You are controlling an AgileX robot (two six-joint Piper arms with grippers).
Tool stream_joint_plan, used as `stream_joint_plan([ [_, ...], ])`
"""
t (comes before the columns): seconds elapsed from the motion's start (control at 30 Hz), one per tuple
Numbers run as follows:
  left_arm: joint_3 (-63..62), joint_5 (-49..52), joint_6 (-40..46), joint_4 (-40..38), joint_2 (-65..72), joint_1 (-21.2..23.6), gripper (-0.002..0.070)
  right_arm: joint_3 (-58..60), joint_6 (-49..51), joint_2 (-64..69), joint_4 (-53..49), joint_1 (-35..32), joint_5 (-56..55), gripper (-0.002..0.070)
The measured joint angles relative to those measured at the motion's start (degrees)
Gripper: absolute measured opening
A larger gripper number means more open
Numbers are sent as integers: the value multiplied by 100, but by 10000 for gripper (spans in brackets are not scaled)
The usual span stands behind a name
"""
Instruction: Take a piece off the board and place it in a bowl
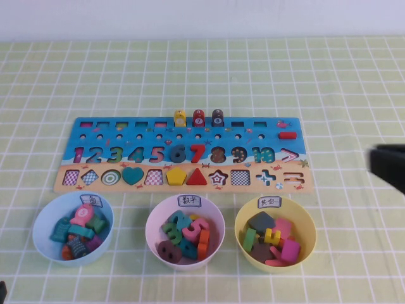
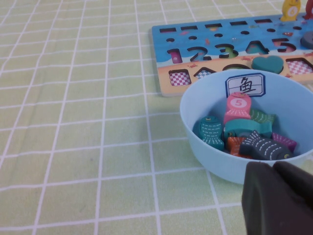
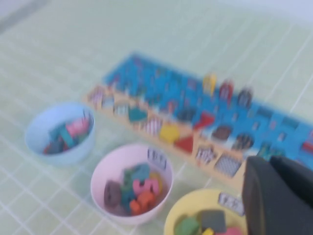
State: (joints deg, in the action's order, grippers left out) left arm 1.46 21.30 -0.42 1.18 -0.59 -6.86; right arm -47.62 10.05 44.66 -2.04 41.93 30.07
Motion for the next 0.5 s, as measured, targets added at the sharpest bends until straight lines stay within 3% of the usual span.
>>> stream_joint_plan([
  [0.2, 0, 0, 0, 0, 0, 0, -5, 1242, 26, -2215, -260, 0, -341, -16],
  [0.5, 0, 0, 0, 0, 0, 0, -5, 1539, 44, -3860, -633, 0, 575, -16],
])
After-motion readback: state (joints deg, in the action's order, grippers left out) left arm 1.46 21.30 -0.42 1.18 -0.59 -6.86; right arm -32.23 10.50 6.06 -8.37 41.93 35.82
